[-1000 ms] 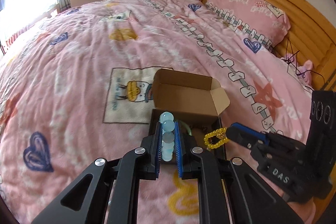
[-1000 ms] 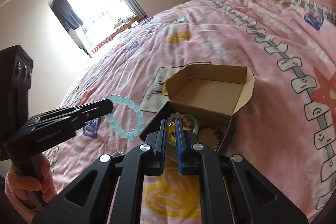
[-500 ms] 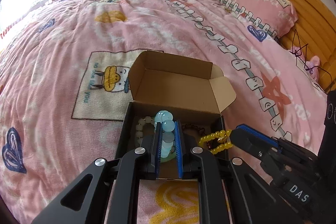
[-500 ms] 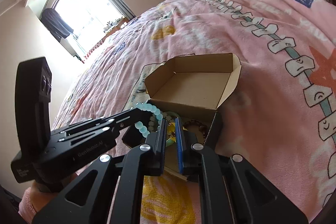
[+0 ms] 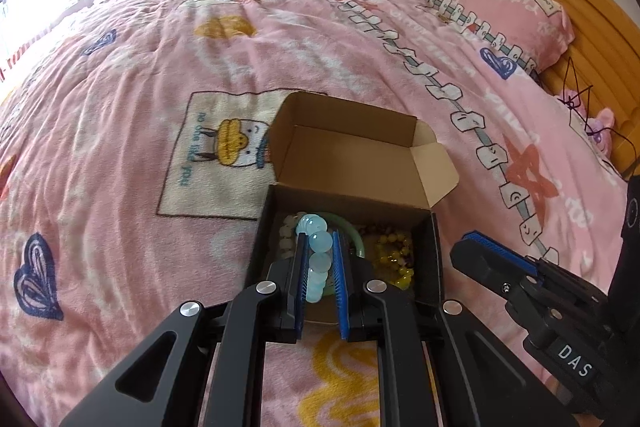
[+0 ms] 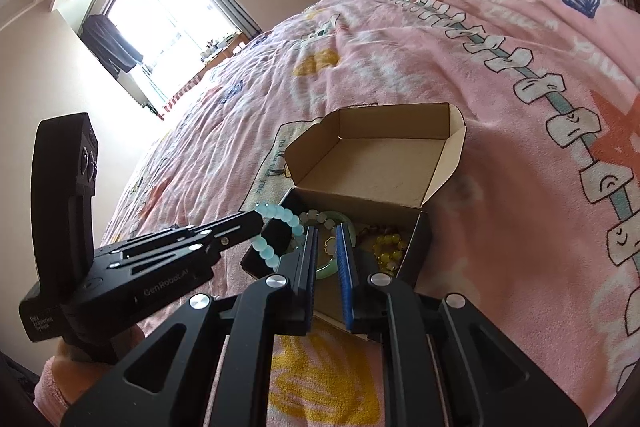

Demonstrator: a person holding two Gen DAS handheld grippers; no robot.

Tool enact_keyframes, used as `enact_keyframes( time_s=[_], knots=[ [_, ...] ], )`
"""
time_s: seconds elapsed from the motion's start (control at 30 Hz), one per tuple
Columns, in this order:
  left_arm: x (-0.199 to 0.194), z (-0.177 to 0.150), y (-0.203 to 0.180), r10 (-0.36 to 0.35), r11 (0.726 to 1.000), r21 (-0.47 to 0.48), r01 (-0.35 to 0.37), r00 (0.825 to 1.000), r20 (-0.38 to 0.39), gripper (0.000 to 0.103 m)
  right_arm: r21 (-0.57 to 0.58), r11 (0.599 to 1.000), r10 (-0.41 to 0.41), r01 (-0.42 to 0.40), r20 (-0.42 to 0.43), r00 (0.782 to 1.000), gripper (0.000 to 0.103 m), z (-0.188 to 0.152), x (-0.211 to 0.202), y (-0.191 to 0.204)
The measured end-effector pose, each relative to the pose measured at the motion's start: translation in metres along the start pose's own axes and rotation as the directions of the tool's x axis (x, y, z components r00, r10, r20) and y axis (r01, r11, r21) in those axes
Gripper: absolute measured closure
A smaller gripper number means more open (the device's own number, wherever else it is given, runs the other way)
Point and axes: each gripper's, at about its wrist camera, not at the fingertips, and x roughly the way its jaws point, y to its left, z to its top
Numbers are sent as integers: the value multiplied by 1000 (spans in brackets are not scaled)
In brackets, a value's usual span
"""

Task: Organize jewelry
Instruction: 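Carry both bracelets into the box and open both tools, then grasp the white-blue pendant bracelet with the left tool while the right tool moves to the silver earrings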

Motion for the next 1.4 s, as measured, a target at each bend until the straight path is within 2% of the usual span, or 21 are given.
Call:
enact_keyframes(
  time_s=[0.13, 0.23, 0.3, 0.33, 0.43, 0.47, 0.57, 0.67, 0.73, 0.87, 1.03, 1.2, 1.23, 1.27, 1.33, 1.4],
  knots=[
    [-12, 3, 8, 10, 1000, -16, -10, 1000, 17, 79, 0, 1000, 2, -2, -12, 1000, 91, -5, 1, 5],
    [-34, -2, 18, 14, 999, -29, -13, 999, 50, 79, 4, 1000, 15, -15, -20, 1000, 91, -10, -1, 11],
    [-55, -16, 34, 20, 999, -41, -17, 998, 64, 78, -3, 999, 35, -35, -27, 999, 91, -15, -2, 19],
    [-64, -25, 45, 21, 999, -46, -18, 998, 63, 74, -7, 999, 51, -51, -31, 998, 91, -19, -3, 25],
    [-78, -49, 73, 58, 996, -69, -54, 997, 54, 44, -29, 991, 129, -130, -51, 990, 90, -39, -2, 54],
    [-79, -58, 85, 86, 994, -71, -83, 995, 41, 44, -28, 989, 145, -147, -57, 988, 90, -46, -1, 63],
    [-72, -76, 111, 121, 989, -79, -122, 993, -10, 44, -54, 979, 190, -196, -107, 976, 86, -64, 11, 90],
    [-54, -88, 130, 96, 988, -114, -105, 992, -80, 44, -103, 975, 185, -197, -114, 976, 82, -72, 12, 109],
    [-42, -93, 136, 91, 989, -109, -103, 989, -117, 44, -135, 971, 183, -198, -117, 976, 75, -74, 12, 115],
    [-16, -101, 143, 61, 986, -141, -87, 982, -179, 44, -135, 973, 170, -188, -134, 976, 72, -79, 17, 111],
    [3, -106, 148, 62, 981, -166, -96, 977, -204, 44, -164, 969, 150, -187, -218, 964, 72, -94, 46, 114],
    [11, -103, 154, 17, 976, -211, -55, 984, -177, 44, -185, 966, 121, -179, -289, 950, 72, -114, 74, 121],
    [12, -102, 154, 19, 976, -211, -56, 985, -174, 47, -187, 966, 120, -179, -291, 949, 72, -115, 75, 122],
    [14, -102, 153, 35, 976, -206, -70, 985, -169, 59, -189, 965, 119, -180, -292, 949, 72, -115, 76, 123],
    [16, -102, 154, 63, 973, -210, -98, 984, -169, 74, -195, 965, 113, -174, -286, 952, 72, -115, 74, 123],
    [17, -103, 158, 67, 971, -217, -102, 984, -163, 82, -197, 966, 111, -170, -281, 953, 72, -114, 73, 123]
  ],
)
